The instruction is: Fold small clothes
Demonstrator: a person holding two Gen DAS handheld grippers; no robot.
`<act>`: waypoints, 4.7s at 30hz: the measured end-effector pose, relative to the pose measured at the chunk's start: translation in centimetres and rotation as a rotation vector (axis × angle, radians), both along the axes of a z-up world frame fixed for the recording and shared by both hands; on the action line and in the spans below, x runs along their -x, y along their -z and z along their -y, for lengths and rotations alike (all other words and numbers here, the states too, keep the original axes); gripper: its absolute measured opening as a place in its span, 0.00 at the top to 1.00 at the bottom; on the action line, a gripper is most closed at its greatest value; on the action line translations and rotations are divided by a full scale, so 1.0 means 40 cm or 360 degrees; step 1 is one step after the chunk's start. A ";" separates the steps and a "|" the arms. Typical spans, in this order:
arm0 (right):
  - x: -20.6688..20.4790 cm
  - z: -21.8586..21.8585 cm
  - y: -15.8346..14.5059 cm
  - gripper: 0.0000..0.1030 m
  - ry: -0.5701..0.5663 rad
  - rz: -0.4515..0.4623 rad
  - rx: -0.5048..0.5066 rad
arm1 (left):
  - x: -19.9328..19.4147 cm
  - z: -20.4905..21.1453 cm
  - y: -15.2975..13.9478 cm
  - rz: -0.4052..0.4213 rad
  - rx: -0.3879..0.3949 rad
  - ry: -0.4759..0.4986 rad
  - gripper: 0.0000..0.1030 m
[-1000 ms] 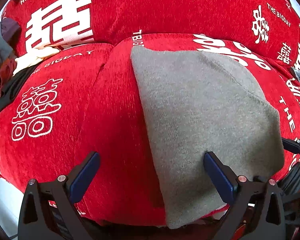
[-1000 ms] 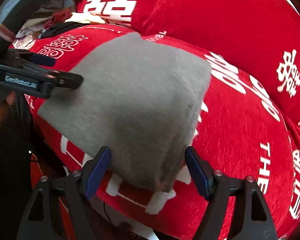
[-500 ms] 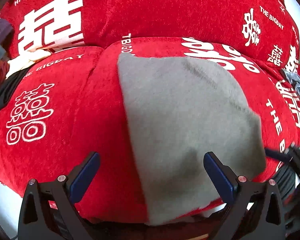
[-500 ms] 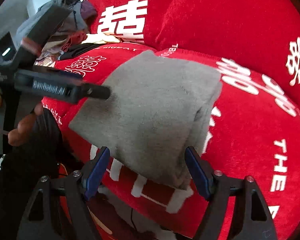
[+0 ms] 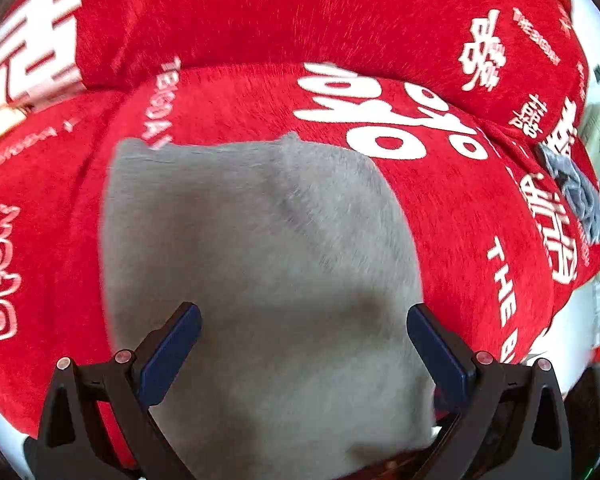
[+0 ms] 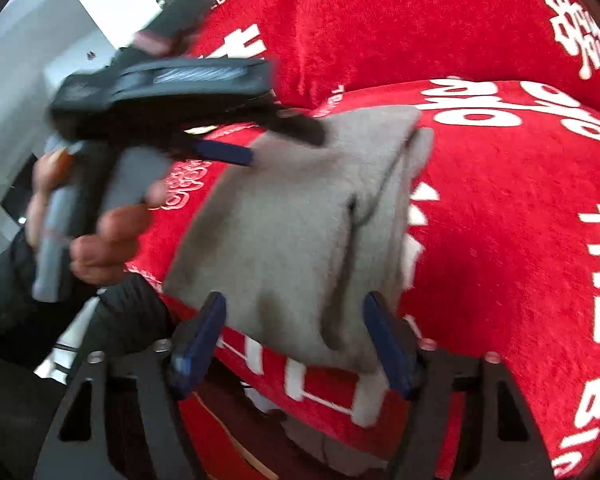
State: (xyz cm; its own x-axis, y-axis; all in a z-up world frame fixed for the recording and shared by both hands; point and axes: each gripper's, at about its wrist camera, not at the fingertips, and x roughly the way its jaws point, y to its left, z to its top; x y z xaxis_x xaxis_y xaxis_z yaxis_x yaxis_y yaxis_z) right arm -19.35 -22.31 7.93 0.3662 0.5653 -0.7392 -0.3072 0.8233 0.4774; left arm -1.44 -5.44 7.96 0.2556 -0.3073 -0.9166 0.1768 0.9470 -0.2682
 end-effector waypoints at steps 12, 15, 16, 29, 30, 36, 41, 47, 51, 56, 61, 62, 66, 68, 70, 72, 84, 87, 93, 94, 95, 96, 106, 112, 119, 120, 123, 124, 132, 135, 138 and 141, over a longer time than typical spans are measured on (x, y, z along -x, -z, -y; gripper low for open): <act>-0.001 -0.032 0.062 0.67 -0.0229 -0.0166 0.0098 | -0.058 0.148 0.059 -0.0084 -0.0050 0.0066 0.00; -0.020 -0.015 0.027 0.66 -0.0180 -0.0119 0.0145 | -0.058 0.123 0.017 -0.0065 -0.0015 0.0085 0.00; -0.021 -0.007 0.006 0.63 -0.0152 -0.0082 0.0142 | -0.055 0.090 -0.017 -0.0015 0.0057 0.0049 0.00; -0.256 -0.118 -0.023 0.21 -0.0242 0.0061 0.0128 | 0.034 -0.264 0.014 0.0149 -0.0376 -0.0309 0.00; -0.268 -0.121 -0.007 0.22 -0.0248 0.0061 0.0188 | 0.039 -0.277 0.026 0.0140 -0.0354 -0.0321 0.00; -0.311 -0.091 0.039 0.22 -0.0187 0.0022 0.0241 | 0.037 -0.261 0.063 0.0195 -0.0346 -0.0302 0.00; -0.265 -0.112 -0.016 0.22 -0.0160 0.0068 0.0431 | 0.054 -0.262 0.024 0.0211 -0.0355 -0.0295 0.00; -0.171 -0.175 -0.084 0.22 -0.0237 0.0196 0.0539 | 0.135 -0.230 -0.009 0.0330 -0.0451 -0.0192 0.00; -0.154 -0.220 -0.070 0.22 -0.0278 0.0196 0.0609 | 0.166 -0.225 0.009 0.0336 -0.0463 -0.0172 0.00; -0.156 -0.255 0.002 0.22 -0.0300 0.0113 0.0783 | 0.179 -0.242 0.022 0.0333 -0.0417 -0.0200 0.00; -0.124 -0.258 0.002 0.22 -0.0316 0.0167 0.0863 | 0.196 -0.245 0.029 0.0342 -0.0410 -0.0186 0.00; -0.117 -0.255 0.001 0.22 -0.0321 0.0165 0.0884 | 0.200 -0.247 0.029 0.0339 -0.0403 -0.0185 0.00; -0.097 -0.247 -0.009 0.22 -0.0332 0.0099 0.0951 | 0.220 -0.247 0.019 0.0340 -0.0421 -0.0174 0.00; -0.089 -0.249 -0.028 0.22 -0.0334 0.0117 0.0956 | 0.237 -0.244 0.003 0.0366 -0.0442 -0.0166 0.00; -0.086 -0.261 -0.059 0.22 -0.0338 0.0179 0.0944 | 0.249 -0.243 -0.015 0.0412 -0.0442 -0.0151 0.00; -0.096 -0.276 -0.072 0.22 -0.0347 0.0219 0.0944 | 0.244 -0.244 -0.019 0.0421 -0.0444 -0.0147 0.00; -0.151 -0.288 -0.002 0.20 -0.0331 0.0019 0.0991 | 0.211 -0.240 0.018 0.0318 -0.0535 -0.0180 0.00; -0.127 -0.273 -0.021 0.20 -0.0308 0.0015 0.1022 | 0.219 -0.227 0.001 0.0331 -0.0531 -0.0153 0.00; -0.090 -0.239 -0.072 0.20 -0.0214 0.0064 0.1030 | 0.233 -0.176 -0.030 0.0370 -0.0529 -0.0099 0.00; -0.089 -0.236 -0.078 0.20 -0.0197 0.0070 0.1031 | 0.232 -0.171 -0.034 0.0372 -0.0528 -0.0102 0.00; -0.089 -0.232 -0.084 0.20 -0.0173 0.0074 0.1033 | 0.231 -0.166 -0.038 0.0372 -0.0521 -0.0109 0.00; -0.088 -0.227 -0.088 0.20 -0.0149 0.0074 0.1036 | 0.230 -0.161 -0.041 0.0371 -0.0507 -0.0100 0.00; -0.105 -0.186 -0.083 0.20 -0.0023 -0.0002 0.1022 | 0.223 -0.140 -0.029 0.0264 -0.0439 -0.0098 0.00; -0.109 -0.189 -0.070 0.20 -0.0047 -0.0016 0.1051 | 0.223 -0.146 -0.030 0.0266 -0.0401 -0.0217 0.00; -0.130 -0.187 -0.050 0.20 -0.0051 -0.0054 0.1050 | 0.212 -0.152 -0.002 0.0200 -0.0455 -0.0258 0.00; -0.133 -0.188 -0.049 0.20 -0.0052 -0.0056 0.1052 | 0.212 -0.151 -0.001 0.0202 -0.0464 -0.0255 0.00; -0.139 -0.192 -0.047 0.20 -0.0061 -0.0055 0.1058 | 0.209 -0.149 -0.004 0.0223 -0.0477 -0.0256 0.00; -0.141 -0.195 -0.047 0.20 -0.0066 -0.0053 0.1064 | 0.207 -0.151 -0.005 0.0226 -0.0474 -0.0253 0.00; -0.162 -0.208 -0.051 0.20 -0.0093 -0.0036 0.1084 | 0.193 -0.157 -0.005 0.0210 -0.0471 -0.0264 0.00; -0.166 -0.208 -0.053 0.20 -0.0095 -0.0036 0.1093 | 0.190 -0.158 -0.006 0.0212 -0.0467 -0.0263 0.00; -0.170 -0.208 -0.058 0.20 -0.0097 -0.0034 0.1110 | 0.189 -0.158 -0.009 0.0221 -0.0457 -0.0256 0.00; -0.173 -0.207 -0.066 0.20 -0.0093 -0.0031 0.1131 | 0.187 -0.159 -0.014 0.0224 -0.0426 -0.0251 0.00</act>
State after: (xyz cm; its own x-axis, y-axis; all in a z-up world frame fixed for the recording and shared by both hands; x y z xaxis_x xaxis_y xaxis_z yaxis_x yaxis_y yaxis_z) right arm -12.42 -14.04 10.56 0.3331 -0.0377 -0.9421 -0.3571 0.9197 -0.1631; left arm -8.93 0.92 8.51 0.4106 -0.0073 -0.9118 0.0400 0.9992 0.0100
